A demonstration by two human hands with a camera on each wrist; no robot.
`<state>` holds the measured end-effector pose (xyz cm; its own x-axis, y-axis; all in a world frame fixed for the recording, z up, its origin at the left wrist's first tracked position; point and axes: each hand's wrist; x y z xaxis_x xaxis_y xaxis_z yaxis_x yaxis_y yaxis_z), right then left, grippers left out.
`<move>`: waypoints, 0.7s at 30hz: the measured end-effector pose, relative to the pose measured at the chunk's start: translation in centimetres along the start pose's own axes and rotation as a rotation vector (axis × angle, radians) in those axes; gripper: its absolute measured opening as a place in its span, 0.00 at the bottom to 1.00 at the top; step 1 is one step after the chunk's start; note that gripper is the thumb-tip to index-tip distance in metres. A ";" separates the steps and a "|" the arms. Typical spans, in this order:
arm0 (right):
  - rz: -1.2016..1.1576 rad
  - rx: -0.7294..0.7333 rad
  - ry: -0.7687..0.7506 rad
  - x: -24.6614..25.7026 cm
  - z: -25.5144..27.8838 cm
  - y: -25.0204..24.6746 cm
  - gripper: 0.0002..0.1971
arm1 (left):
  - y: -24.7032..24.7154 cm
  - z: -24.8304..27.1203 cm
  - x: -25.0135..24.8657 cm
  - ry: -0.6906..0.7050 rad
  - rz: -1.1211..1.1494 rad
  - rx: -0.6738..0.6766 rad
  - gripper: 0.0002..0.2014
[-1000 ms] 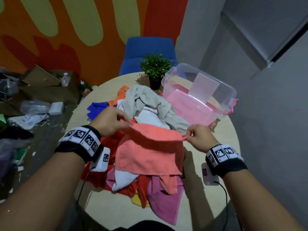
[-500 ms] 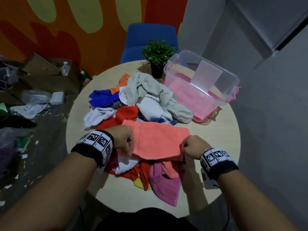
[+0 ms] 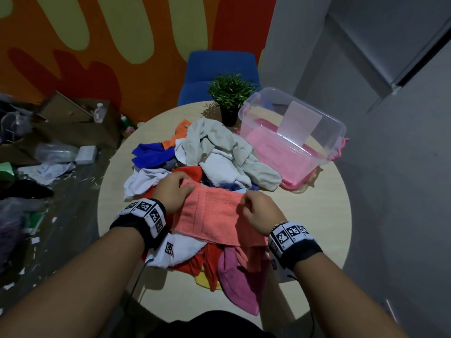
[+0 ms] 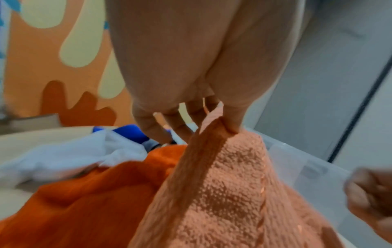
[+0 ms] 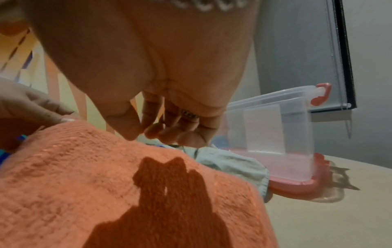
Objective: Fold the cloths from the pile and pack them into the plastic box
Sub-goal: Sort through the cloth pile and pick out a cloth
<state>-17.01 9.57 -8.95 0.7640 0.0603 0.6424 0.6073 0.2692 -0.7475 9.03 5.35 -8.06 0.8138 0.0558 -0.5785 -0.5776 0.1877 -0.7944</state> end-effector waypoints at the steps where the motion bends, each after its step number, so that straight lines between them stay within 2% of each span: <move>1: -0.021 -0.041 -0.022 0.3 -0.2 -0.1 0.08 | -0.6 0.2 -1.1 0.065 0.034 -0.024 0.04; 3: -0.097 -0.119 -0.084 1.3 -0.6 -0.6 0.14 | -2.0 0.7 -3.9 0.222 0.099 -0.038 0.03; 5: -0.217 -0.141 -0.150 3.0 -0.9 -1.7 0.26 | -3.1 1.2 -6.9 0.340 0.192 -0.030 0.10; 7: -0.313 -0.148 -0.200 4.8 -1.2 -3.1 0.38 | -3.8 1.2 -9.3 0.382 0.368 0.006 0.17; 8: -0.340 -0.172 -0.221 5.4 -1.4 -3.7 0.39 | -4.0 0.9 -10.0 0.390 0.435 0.018 0.20; 11: -0.410 -0.279 -0.284 6.0 -1.6 -5.8 0.37 | -4.1 0.1 -10.3 0.396 0.475 0.047 0.23; 14: -0.414 -0.337 -0.313 6.0 -1.4 -8.0 0.32 | -4.0 -0.4 -9.4 0.396 0.346 0.090 0.17; 16: -0.422 -0.362 -0.343 6.1 -1.3 -9.0 0.25 | -3.7 -0.6 -9.3 0.420 0.297 0.052 0.13; 19: -0.468 -0.369 -0.383 6.9 -1.1 -10.2 0.19 | -3.6 -1.0 -10.2 0.510 0.309 0.074 0.18; 21: -0.484 -0.342 -0.401 7.4 -1.0 -11.1 0.22 | -3.4 -1.1 -11.2 0.544 0.333 0.131 0.19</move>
<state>-17.85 6.07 3.94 0.2927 0.3765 0.8790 0.9423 0.0428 -0.3321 1.84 2.98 0.89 0.4241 -0.3667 -0.8281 -0.7527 0.3657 -0.5474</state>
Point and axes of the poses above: each hand's wrist, its own z-axis away from the middle knuckle, its own y-axis out of the palm, x = y × z, and after that the axes turned 8 degrees about -z, right-handed
